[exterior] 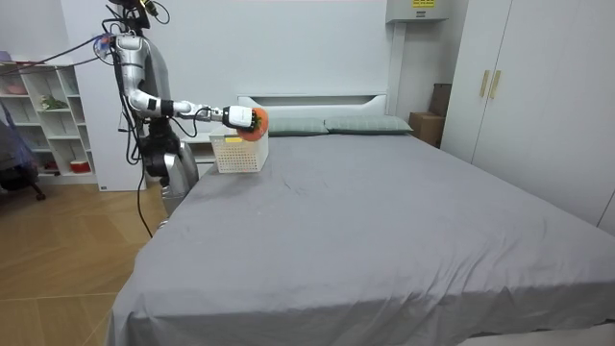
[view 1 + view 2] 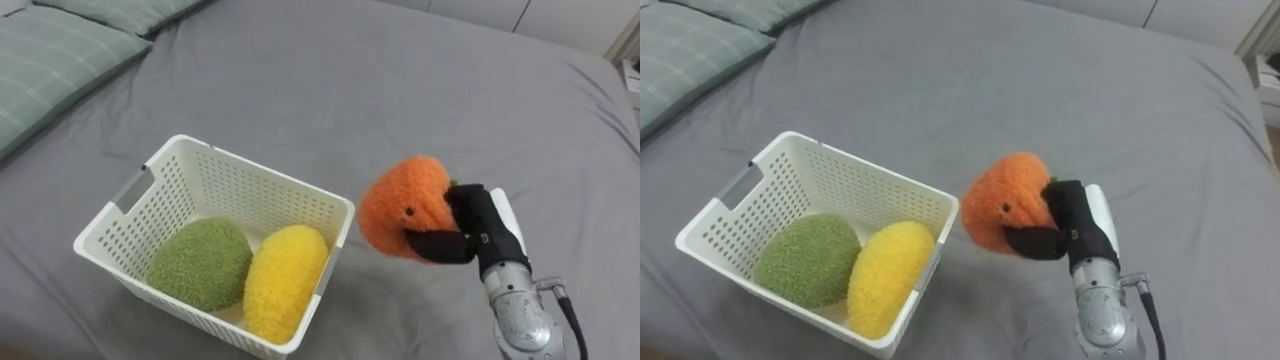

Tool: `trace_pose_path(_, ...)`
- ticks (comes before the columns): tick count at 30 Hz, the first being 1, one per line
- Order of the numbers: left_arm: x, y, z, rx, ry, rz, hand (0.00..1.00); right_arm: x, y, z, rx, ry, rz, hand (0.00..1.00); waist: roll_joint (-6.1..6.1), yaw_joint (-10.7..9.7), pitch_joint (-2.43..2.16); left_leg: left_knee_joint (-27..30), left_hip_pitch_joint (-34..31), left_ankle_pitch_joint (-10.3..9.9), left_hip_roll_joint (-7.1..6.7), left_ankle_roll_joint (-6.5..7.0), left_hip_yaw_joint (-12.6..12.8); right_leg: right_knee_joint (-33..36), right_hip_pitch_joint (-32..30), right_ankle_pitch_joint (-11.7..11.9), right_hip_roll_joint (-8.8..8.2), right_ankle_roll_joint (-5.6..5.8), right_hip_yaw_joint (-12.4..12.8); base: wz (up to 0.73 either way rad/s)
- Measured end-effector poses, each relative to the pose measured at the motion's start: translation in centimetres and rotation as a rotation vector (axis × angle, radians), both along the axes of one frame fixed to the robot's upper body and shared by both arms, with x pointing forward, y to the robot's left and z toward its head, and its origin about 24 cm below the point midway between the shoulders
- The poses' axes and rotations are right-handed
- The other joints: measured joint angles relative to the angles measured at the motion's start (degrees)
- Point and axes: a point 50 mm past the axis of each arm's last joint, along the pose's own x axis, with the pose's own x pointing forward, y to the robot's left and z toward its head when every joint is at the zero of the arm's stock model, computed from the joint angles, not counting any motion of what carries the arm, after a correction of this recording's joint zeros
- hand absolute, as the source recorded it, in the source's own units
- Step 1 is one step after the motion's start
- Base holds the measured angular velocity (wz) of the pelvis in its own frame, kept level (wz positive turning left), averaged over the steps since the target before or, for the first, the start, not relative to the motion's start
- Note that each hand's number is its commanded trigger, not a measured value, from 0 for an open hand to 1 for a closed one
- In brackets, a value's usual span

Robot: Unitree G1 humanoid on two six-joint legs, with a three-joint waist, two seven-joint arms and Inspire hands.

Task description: Collect toys from the bed

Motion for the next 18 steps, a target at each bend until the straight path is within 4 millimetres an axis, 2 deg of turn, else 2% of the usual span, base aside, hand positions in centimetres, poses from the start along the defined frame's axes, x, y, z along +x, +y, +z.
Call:
trace_pose_path(1, -0.1, 0.0, 0.0, -0.002, 0.003, 0.0, 0.0, 0.2, 0.2, 0.8, 0.0, -0.031, 0.016, 1.0, -0.25, -0.01, -0.14, 0.0, -0.15, 0.0, 0.0, -0.01, 0.0, 0.02, -0.22, 0.0, 0.0, 0.0, -0.01, 0.0)
trace_pose_path(4, 0.2, 0.0, 0.0, 0.0, -0.006, -0.001, 0.0, 0.6, 0.7, 2.8, 0.002, -0.113, 0.047, 1.0, -0.26, 0.1, -0.15, -0.01, -0.16, 0.0, 0.02, -0.01, 0.0, 0.03, -0.35, 0.0, 0.03, 0.0, 0.02, 0.0)
trace_pose_path(7, 0.3, 0.0, 0.0, -0.001, -0.009, -0.002, 0.0, 0.9, 1.1, 4.0, 0.01, -0.159, 0.075, 1.0, -0.53, 0.23, -0.19, -0.1, -0.05, 0.0, 0.07, 0.0, 0.0, 0.04, -0.21, 0.01, 0.03, -0.01, -0.06, 0.0)
trace_pose_path(10, 0.7, 0.0, 0.0, -0.001, -0.016, -0.01, 0.0, 0.8, 1.8, 4.6, 0.011, -0.18, 0.109, 1.0, -0.91, 0.79, -0.28, -0.39, -0.06, 0.0, 0.07, 0.0, 0.07, 0.1, -0.33, 0.0, 0.01, 0.0, 0.0, -0.02)
trace_pose_path(14, 1.2, -0.1, 0.0, 0.001, -0.027, -0.012, 0.0, 1.3, 2.4, 5.1, -0.006, -0.174, 0.168, 1.0, -1.16, 1.88, -0.17, -0.48, 0.03, 0.01, 0.08, 0.01, 0.18, 0.04, -0.29, 0.0, 0.04, 0.0, 0.16, -0.01)
trace_pose_path(18, 1.3, 0.0, 0.1, 0.009, -0.028, -0.014, 0.0, 2.0, 3.1, 5.9, -0.04, -0.19, 0.217, 1.0, -1.29, 3.69, -0.14, -0.42, 0.06, 0.01, 0.08, 0.01, 0.15, 0.01, -0.34, 0.01, 0.06, 0.0, 0.16, 0.0)
